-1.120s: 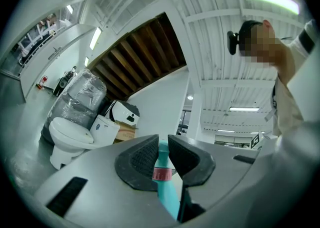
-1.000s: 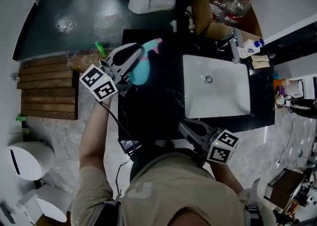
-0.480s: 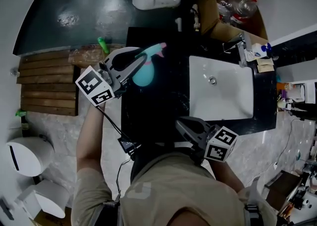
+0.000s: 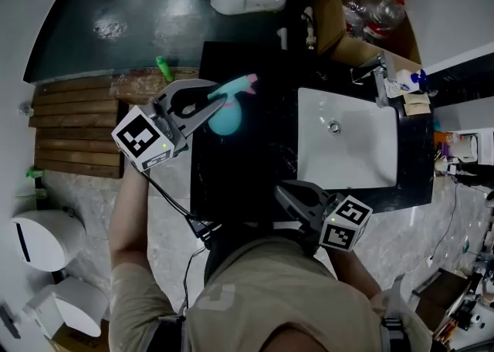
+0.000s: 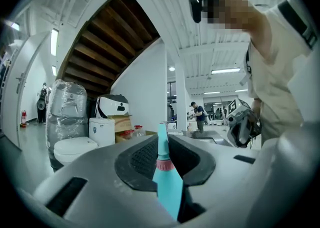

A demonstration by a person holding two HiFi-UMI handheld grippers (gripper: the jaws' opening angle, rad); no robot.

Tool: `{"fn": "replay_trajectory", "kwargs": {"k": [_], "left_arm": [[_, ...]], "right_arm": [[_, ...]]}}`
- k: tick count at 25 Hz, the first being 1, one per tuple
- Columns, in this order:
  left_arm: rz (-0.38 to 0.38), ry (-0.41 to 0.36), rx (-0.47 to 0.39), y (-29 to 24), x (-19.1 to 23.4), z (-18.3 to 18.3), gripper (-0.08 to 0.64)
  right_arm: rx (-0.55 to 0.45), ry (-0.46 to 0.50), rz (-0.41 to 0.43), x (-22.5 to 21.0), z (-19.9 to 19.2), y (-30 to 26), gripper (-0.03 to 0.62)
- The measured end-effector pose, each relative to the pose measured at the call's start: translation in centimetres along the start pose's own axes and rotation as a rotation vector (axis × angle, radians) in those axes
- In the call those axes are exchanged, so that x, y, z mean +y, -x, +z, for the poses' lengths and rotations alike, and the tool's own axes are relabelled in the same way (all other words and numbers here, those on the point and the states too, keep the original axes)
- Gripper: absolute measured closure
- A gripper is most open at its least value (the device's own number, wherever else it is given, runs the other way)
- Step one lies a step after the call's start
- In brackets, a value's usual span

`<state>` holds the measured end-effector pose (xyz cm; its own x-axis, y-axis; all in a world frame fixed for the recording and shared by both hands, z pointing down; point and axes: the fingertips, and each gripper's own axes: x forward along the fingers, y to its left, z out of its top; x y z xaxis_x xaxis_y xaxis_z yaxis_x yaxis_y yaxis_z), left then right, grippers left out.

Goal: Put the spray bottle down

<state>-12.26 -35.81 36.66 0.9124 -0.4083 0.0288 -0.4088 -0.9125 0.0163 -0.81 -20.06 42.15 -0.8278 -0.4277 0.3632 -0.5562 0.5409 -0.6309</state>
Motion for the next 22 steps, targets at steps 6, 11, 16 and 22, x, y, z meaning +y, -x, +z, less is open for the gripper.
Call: {"fn": "replay_trajectory", "kwargs": {"k": [6,11,16,22], "left_arm": [[0.002,-0.05,0.016,-1.2,0.2,0.1,0.494],[0.048,-0.045,-0.006,-2.3,2.0,0.1,0.497],[0.07,-0.036,-0.036,-3.3,3.9,0.1,0.497],[0.124,-0.011,-0.076,-3.8,6.6,0.0,0.497]], "right_arm": [[-0.002,0.003,-0.001,-0.2,0.1,0.1,0.571],[-0.012,-0.003,-0.019,-0.4,0.1,0.6,0.571],[-0.021,-0.017,-0.034,-0.8,0.1,0.9,0.571],[-0.014,-0.02,-0.043,-1.0,0.0,0.7,0.571]]}}
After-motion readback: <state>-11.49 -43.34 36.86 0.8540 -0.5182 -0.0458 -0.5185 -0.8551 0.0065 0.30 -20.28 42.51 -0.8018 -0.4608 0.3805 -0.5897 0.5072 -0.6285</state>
